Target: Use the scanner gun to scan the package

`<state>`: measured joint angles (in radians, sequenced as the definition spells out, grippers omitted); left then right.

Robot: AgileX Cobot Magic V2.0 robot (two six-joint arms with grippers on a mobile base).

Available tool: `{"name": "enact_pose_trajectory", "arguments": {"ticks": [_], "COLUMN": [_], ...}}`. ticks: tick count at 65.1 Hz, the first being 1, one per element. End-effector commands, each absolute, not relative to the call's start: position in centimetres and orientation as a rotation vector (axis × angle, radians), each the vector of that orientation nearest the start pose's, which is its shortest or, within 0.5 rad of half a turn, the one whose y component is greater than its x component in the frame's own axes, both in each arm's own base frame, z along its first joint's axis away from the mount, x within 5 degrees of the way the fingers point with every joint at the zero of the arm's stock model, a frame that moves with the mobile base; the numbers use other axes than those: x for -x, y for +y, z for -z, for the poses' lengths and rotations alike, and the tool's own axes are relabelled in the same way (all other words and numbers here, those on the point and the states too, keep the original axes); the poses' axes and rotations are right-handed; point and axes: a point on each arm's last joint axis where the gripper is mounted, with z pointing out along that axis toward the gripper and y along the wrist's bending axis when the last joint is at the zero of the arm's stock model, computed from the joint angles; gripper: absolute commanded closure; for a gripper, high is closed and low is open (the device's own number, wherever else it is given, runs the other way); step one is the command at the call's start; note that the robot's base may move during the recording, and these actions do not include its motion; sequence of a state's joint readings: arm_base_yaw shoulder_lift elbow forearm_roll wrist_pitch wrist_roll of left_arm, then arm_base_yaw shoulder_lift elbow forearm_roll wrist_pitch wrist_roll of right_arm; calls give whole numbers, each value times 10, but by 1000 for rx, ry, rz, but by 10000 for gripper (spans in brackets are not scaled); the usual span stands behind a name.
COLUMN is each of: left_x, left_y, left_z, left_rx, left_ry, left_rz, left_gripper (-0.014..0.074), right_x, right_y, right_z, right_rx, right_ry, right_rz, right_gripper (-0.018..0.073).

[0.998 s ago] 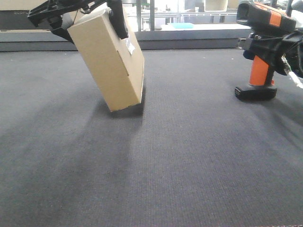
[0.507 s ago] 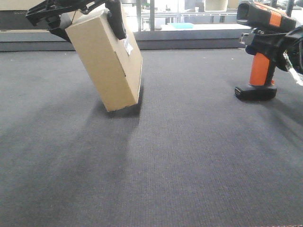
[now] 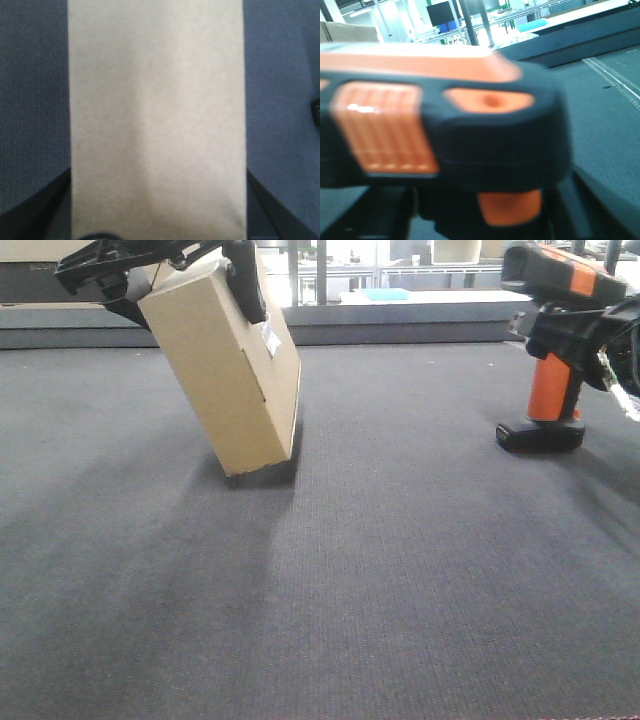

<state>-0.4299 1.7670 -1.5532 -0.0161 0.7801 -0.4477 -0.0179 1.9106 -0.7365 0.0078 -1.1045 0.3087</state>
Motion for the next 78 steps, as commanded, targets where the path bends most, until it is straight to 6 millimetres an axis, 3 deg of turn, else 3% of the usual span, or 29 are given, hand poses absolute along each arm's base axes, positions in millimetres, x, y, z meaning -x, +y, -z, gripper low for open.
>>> {"name": "enact_pose_trajectory", "arguments": {"ticks": [1, 13, 34, 47, 62, 78], "left_x": [-364, -364, -364, -364, -364, -364], "left_y": [-171, -171, -171, -171, -171, -171], "left_z": [-316, -316, -316, -316, -316, -316], "left_rx": [23, 23, 23, 23, 23, 26], "left_ry": [2490, 2490, 2490, 2490, 2486, 2488], "left_rz": [404, 404, 404, 404, 406, 411], "left_gripper": [457, 457, 457, 457, 457, 457], "right_x": [-358, -358, -356, -350, -344, -360], "right_y": [-8, -8, 3, 3, 1, -2], "right_z": [-168, -168, -181, -209, -241, -264], "right_rx": [-259, -259, -38, 15, 127, 185], "right_ry": [1516, 1516, 1461, 1417, 1500, 1541], "right_rz": [-224, -224, -176, -114, 42, 153], "right_gripper": [313, 439, 443, 443, 443, 443]}}
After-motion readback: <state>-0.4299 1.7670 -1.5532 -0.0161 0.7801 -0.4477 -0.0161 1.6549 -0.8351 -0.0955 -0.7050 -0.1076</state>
